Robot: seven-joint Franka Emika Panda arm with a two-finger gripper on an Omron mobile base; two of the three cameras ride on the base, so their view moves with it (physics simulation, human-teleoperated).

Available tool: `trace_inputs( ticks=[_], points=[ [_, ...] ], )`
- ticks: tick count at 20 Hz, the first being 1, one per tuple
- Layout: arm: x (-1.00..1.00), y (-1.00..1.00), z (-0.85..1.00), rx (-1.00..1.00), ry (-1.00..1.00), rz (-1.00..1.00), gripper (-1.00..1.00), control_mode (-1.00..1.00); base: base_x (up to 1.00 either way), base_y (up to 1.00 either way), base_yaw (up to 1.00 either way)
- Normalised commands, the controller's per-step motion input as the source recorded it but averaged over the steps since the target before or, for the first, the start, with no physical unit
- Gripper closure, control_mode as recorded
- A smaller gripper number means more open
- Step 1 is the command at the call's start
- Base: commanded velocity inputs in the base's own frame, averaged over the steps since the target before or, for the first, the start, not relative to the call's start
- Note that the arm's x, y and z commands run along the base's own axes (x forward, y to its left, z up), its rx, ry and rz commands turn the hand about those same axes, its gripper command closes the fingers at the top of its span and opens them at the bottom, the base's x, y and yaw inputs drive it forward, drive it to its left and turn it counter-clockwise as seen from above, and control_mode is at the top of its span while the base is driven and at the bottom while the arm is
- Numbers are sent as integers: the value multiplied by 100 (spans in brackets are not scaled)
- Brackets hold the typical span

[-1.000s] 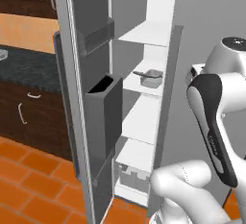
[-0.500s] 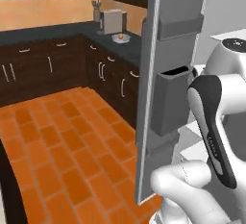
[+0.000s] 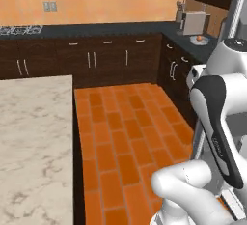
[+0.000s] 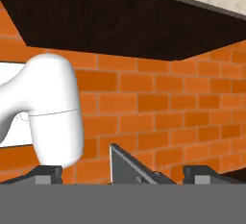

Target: Take the meat container that has the fish and place it on the second highest rack of the freezer. Then take the vegetable container that has the garlic and onion and place it on the highest rack of the freezer.

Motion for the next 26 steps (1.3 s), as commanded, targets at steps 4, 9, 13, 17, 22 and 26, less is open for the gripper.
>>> trace_inputs(
  ticks=[4,9,13,17,22,26],
  points=[
    [0,0,0,0,0,0,-100,100,84,45,16],
    [0,0,0,0,0,0,-100,100,91,19,5],
    [0,0,0,0,0,0,-100,100,92,0,0],
    [0,0,0,0,0,0,-100,100,96,0,-2],
    [0,0,0,0,0,0,-100,100,100,0,-11],
    [0,0,0,0,0,0,-100,100,100,0,-16]
  ],
)
